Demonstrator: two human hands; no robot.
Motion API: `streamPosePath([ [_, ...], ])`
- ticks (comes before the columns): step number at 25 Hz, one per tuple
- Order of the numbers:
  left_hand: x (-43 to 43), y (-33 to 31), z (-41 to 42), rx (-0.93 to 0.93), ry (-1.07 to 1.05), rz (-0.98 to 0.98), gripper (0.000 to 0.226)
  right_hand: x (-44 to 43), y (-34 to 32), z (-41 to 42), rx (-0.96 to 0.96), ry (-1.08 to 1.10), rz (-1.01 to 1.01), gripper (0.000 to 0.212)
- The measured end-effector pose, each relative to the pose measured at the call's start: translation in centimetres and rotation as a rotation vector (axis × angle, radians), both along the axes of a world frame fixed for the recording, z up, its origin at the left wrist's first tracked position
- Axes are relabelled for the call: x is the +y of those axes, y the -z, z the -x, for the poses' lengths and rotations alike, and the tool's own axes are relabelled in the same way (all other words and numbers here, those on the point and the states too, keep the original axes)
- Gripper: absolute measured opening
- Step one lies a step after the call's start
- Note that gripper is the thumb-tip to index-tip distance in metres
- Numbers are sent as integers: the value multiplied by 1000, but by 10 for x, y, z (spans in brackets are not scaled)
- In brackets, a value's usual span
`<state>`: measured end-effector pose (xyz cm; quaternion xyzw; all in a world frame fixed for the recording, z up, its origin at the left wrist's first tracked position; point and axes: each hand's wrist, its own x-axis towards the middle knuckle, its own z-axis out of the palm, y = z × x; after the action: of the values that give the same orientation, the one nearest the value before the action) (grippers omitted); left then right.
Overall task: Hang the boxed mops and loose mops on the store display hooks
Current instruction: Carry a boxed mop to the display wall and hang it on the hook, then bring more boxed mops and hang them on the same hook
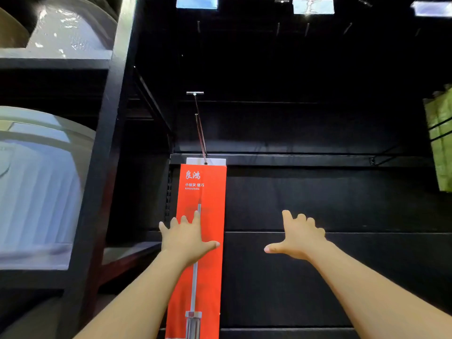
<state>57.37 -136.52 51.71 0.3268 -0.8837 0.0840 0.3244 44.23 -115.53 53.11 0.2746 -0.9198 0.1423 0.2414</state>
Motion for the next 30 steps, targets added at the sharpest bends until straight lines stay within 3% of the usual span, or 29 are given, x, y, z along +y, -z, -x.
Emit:
streamPosePath([
  [4, 31, 48, -6, -87, 61, -80, 105, 58, 45, -10, -98, 116, -66, 109],
  [15, 205, 50, 56, -42, 406, -89, 109, 283, 58, -17, -118, 401, -83, 112],
  [22, 375, 77, 125, -142, 540, -102, 110, 504, 83, -1, -195, 574, -77, 109],
  [30, 624, 109, 179, -329, 771, -61, 115, 775, 110, -24, -261, 752, 3, 111],
])
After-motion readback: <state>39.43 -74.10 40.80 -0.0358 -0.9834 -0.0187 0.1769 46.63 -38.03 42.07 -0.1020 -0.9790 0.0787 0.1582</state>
